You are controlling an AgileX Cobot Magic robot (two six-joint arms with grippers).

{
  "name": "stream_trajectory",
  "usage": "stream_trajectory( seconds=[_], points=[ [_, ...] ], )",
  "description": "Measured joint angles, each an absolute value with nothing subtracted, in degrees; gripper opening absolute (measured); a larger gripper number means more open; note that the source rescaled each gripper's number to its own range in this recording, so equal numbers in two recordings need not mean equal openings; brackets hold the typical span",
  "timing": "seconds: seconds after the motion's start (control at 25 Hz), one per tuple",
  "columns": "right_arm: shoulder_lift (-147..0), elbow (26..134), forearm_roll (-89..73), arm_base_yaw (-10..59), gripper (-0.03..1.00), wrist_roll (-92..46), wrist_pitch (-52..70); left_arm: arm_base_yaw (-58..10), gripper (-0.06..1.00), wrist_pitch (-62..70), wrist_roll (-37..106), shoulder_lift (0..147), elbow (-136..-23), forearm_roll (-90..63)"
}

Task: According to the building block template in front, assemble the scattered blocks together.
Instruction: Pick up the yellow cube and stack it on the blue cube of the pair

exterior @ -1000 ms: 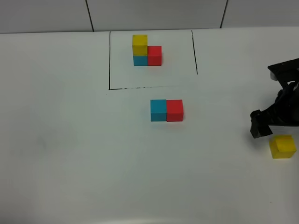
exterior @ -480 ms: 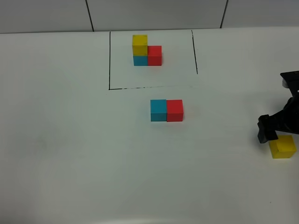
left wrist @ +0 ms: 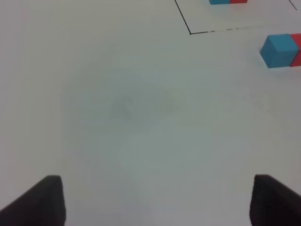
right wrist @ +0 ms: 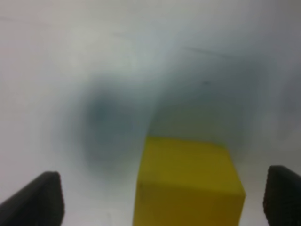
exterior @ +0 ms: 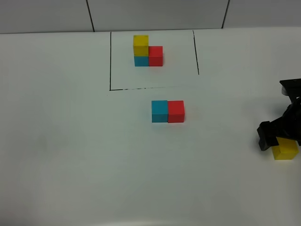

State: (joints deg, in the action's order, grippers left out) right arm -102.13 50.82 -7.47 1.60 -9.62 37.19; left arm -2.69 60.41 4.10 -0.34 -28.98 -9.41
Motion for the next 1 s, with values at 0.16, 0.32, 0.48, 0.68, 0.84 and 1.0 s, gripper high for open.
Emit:
stream_trajectory(
  seconds=[0.16,0.32,0.48,0.68,0.84,1.0],
  points=[
    [-102.77,50.82,-7.76,1.30,0.73,-9.62,37.02,-2.69,0.76,60.41,4.10,-0.34,-28.98,-9.41],
    [-102.77,50.82,-7.72,0.45,0.73,-8.71,37.07,-2.69,0.76,60.41,4.10,-0.34,-28.98,-9.41],
    [-102.77,50.82,-7.67,0.45,0.73,-7.83,37.07,-2.69,0.76,60.41,4.10,-0.34,-28.98,-9.41],
    [-102.77,50.82,-7.54,0.45,0.73,-6.17,37.68,-2.69,0.76,60.41,4.10,-0.34,-28.98,-9.41],
    [-102.77,50.82,-7.50,0.45,0.73,-5.60,38.28,-2.69,0.76,60.41,4.10,-0.34,-28.98,-9.41],
    [-102.77,50.82,-7.44,0.45,0.63,-5.12,38.66,-2.69,0.76,60.41,4.10,-0.34,-28.98,-9.41]
  ],
)
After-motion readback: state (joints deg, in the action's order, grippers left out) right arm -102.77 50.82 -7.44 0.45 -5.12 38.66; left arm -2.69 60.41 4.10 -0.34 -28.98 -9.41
